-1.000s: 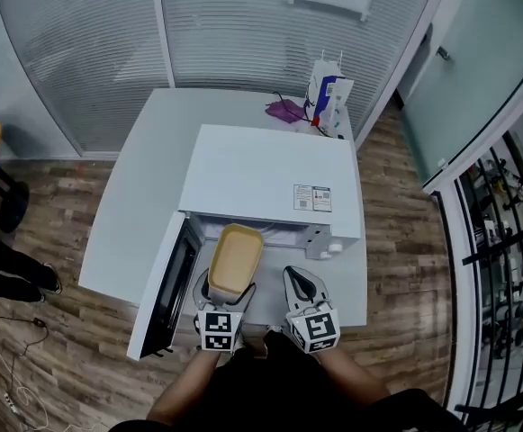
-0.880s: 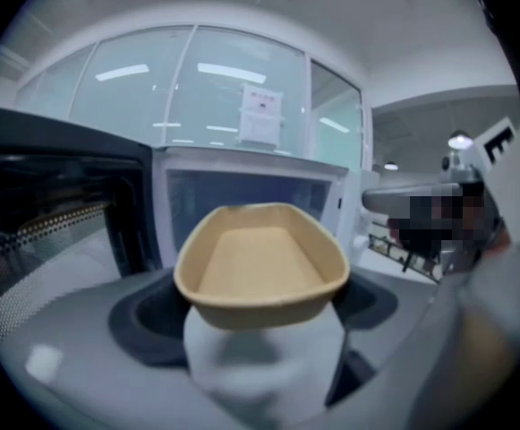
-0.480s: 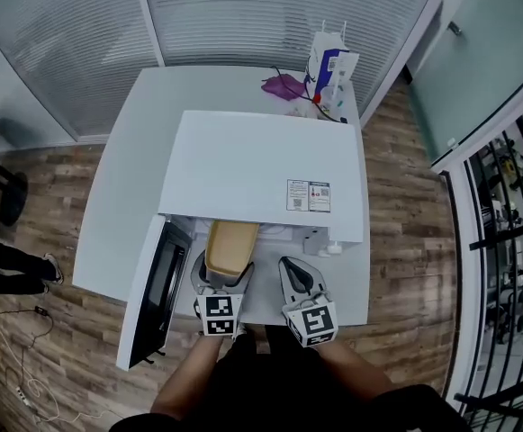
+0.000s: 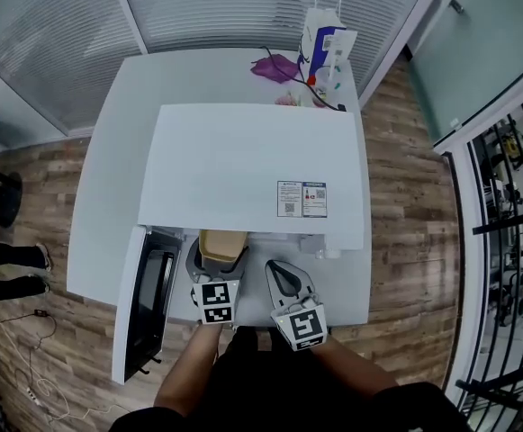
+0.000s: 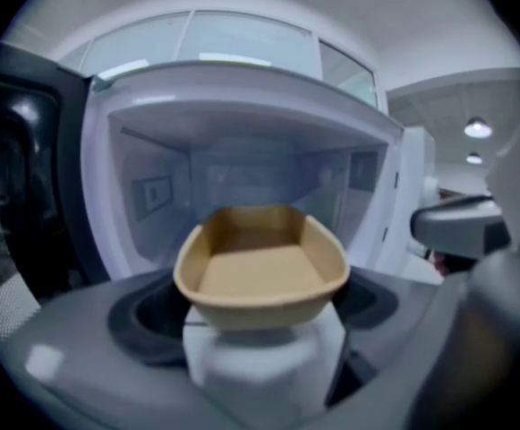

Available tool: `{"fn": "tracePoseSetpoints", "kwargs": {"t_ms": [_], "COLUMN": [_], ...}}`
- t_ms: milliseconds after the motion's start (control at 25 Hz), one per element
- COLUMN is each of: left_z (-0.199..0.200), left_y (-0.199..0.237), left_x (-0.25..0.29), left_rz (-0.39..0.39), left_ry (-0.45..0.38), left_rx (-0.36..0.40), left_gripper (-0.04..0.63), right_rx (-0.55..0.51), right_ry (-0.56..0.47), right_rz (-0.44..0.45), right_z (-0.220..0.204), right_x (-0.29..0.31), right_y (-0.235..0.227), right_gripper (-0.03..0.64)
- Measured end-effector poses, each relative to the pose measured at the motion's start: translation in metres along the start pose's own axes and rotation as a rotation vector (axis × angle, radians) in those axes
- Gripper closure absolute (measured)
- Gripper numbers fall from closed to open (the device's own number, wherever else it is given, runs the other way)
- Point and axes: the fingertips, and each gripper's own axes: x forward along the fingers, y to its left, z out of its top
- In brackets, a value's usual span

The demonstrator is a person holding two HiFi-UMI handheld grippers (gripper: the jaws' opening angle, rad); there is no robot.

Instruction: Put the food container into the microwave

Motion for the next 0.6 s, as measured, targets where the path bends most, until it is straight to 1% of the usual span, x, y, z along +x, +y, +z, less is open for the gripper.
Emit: {"fn": "tracePoseSetpoints", "kwargs": {"t_ms": [160,280,520,600], "left_z": [0.003,0.007,0.011,0.01], "left_y": [0.005,0.01,0.018,0.016], "left_x": [0.018,0.035,0.057,0.062], "left_rz": [0.007,0.013,0.081,0.076], "left_ry": [0.005,0.008,0.033,0.037], "left_rx": [0.012,0.027,0.029,0.025], "left_gripper": [0.107,0.107,0.106,0.106], "right_rx": [0.013,0.03,0.05,0.054], "right_ry": [0.019,0.039,0.062,0.064], "right_rz": [0.022,0.022,0.025,0.023], "right_z": [-0.007,-0.013,-0.02,-0.021], "right_x": [0.008,0.015,0.017,0.017], "right_y": [0.001,-0.006,-0.011,-0.011], "right_gripper": [0.609,0.609,0.609,0.609]}}
